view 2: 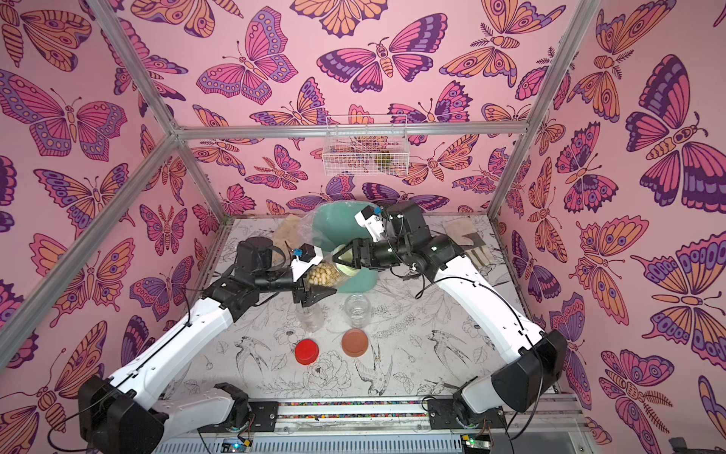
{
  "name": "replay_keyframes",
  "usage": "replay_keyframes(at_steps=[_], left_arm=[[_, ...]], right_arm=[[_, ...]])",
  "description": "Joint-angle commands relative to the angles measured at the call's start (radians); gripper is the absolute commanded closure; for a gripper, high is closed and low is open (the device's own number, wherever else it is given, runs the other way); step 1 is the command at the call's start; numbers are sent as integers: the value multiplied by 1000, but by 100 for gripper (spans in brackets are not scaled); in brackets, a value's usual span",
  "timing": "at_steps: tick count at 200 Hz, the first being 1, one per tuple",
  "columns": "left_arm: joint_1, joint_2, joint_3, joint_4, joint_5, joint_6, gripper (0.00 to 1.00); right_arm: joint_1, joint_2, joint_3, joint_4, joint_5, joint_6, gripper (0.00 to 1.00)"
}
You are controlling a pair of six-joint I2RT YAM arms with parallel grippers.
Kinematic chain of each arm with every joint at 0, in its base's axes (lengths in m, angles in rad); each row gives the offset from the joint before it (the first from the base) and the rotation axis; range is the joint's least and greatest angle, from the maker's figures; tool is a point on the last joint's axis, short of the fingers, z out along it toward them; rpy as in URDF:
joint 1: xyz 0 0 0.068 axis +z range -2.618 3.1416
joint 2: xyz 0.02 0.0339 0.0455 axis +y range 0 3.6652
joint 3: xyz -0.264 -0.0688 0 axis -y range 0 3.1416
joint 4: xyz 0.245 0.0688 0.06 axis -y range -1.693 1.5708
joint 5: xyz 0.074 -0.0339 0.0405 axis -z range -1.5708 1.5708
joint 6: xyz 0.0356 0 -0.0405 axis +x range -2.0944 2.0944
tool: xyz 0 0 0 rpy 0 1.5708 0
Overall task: Empty moldy peanuts from jars
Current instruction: Unscrew the lid from the jar.
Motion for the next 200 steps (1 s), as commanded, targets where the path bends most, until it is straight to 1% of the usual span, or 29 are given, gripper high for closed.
replay_keyframes(at_steps=[1, 30, 60, 72, 89, 110, 132, 143, 151, 162, 168, 169, 179, 200], left_arm=[[11, -5, 23, 21, 57, -3, 100], [11, -1, 27, 21, 64, -9, 100], [11, -2, 26, 19, 68, -13, 100], [11, -2, 26, 18, 70, -12, 100], [11, -2, 25, 16, 71, -13, 100], [11, -3, 22, 16, 62, -10, 100], [11, -9, 19, 18, 38, -1, 100], [11, -13, 15, 27, 22, 0, 100], [11, -17, 11, 36, 12, -2, 100], [12, -23, 5, 52, -1, -7, 100], [12, -23, 1, 64, -7, -12, 100], [12, -24, 0, 64, -7, -13, 100], [13, -29, -9, 86, -9, -25, 100], [14, -28, -17, 118, -7, -44, 100]], right_arm=[[-41, -48, 30, 101, -54, -81, 56], [-40, -23, 78, 28, -102, -220, 63], [-40, -7, 135, -73, -104, -408, 63], [-42, -4, 150, -96, -102, -461, 62], [-47, -5, 156, -90, -109, -494, 62], [-56, -19, 156, -66, -116, -500, 62], [-70, -64, 134, -60, -111, -517, 62], [-76, -101, 110, -79, -85, -535, 63], [-75, -130, 93, -106, -54, -557, 65], [-75, -171, 66, -156, -7, -592, 72], [-75, -197, 46, -187, 25, -609, 81], [-75, -197, 46, -187, 25, -609, 81], [-75, -238, 13, -224, 74, -623, 100], [-75, -311, -66, -297, 190, -634, 100]])
